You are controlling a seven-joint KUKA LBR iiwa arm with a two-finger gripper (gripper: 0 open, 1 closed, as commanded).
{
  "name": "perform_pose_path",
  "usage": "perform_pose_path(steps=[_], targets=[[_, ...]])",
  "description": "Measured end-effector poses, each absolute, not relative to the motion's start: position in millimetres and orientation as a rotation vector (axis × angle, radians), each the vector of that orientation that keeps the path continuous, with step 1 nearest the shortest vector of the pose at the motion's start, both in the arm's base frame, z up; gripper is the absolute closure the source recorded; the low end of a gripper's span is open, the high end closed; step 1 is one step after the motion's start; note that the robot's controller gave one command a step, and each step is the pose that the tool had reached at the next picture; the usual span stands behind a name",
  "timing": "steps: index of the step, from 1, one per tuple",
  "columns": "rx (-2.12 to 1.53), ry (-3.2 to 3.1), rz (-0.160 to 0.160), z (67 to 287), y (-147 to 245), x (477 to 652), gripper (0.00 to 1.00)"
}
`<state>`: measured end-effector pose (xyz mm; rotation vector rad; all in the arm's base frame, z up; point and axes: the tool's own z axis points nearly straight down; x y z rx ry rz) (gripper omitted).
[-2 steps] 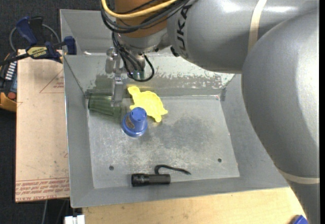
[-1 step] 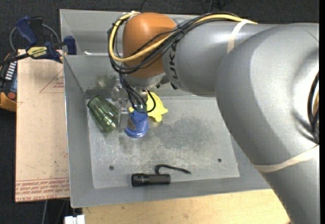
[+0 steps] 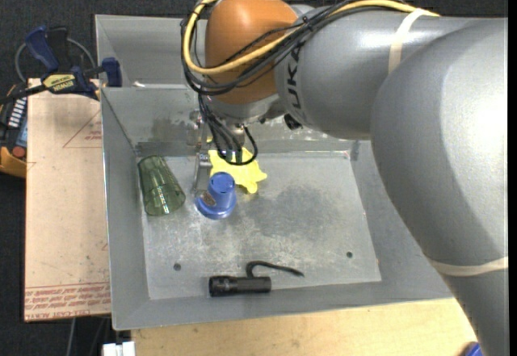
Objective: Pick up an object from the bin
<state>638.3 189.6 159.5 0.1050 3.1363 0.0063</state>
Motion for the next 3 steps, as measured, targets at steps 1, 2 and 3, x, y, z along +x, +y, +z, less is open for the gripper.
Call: perform_pose_path(steps=[1, 2, 3], targets=[[0.282, 3.127, 0.009, 125, 206, 639.6, 0.0], [0.138, 3.127, 0.013, 75, 225, 639.9, 0.0], [0.505, 3.1, 0.001, 75, 224, 638.2, 1.0]])
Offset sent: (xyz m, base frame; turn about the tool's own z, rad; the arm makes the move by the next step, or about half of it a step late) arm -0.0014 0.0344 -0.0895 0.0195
